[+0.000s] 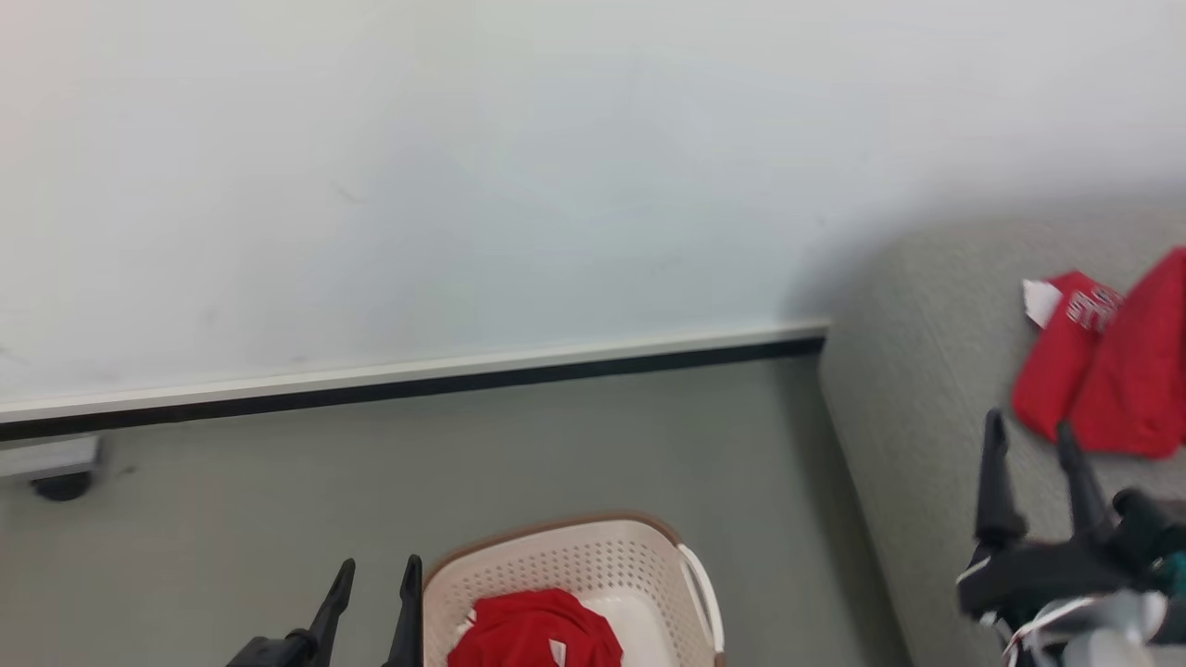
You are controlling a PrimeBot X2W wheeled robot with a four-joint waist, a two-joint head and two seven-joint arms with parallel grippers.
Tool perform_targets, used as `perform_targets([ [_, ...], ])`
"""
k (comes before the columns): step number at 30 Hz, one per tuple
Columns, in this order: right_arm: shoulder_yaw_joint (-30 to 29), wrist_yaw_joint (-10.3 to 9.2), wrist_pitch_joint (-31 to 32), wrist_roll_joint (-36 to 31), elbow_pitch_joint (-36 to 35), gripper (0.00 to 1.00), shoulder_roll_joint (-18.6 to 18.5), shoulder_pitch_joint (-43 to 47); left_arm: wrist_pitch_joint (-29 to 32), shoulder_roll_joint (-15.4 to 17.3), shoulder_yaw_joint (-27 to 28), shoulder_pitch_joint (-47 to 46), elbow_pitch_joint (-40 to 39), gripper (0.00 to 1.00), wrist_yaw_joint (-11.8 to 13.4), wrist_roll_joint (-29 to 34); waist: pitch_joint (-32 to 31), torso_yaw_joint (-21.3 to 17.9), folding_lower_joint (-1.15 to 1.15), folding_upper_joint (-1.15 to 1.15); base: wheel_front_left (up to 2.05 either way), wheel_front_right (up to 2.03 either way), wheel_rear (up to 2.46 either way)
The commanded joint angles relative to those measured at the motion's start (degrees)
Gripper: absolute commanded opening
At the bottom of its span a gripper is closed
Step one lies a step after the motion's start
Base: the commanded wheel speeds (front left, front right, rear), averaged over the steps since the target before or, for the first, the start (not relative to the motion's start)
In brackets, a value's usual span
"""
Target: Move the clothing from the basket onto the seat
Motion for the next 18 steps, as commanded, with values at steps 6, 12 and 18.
perform_targets([
  [6,0.5,0.00,0.6,-6.6,-6.7,1.00,4.9,8.9,-0.3,0.2,3.0,1.0,-0.1,1.00,-1.6,1.5,-5.9,7.6,0.01,0.01,0.00,0.00,0.00],
  [12,2.5,0.00,0.5,-7.5,-9.4,1.00,5.9,13.4,-0.3,1.3,6.3,2.3,-0.7,1.00,-2.9,2.5,-5.8,7.4,0.01,0.01,0.00,0.00,0.00],
  [18,4.4,0.00,0.9,-6.7,-9.5,1.00,5.8,16.3,-0.3,0.7,9.4,4.9,-1.8,1.00,-3.5,2.9,-5.7,7.0,0.01,0.01,0.00,0.00,0.00],
])
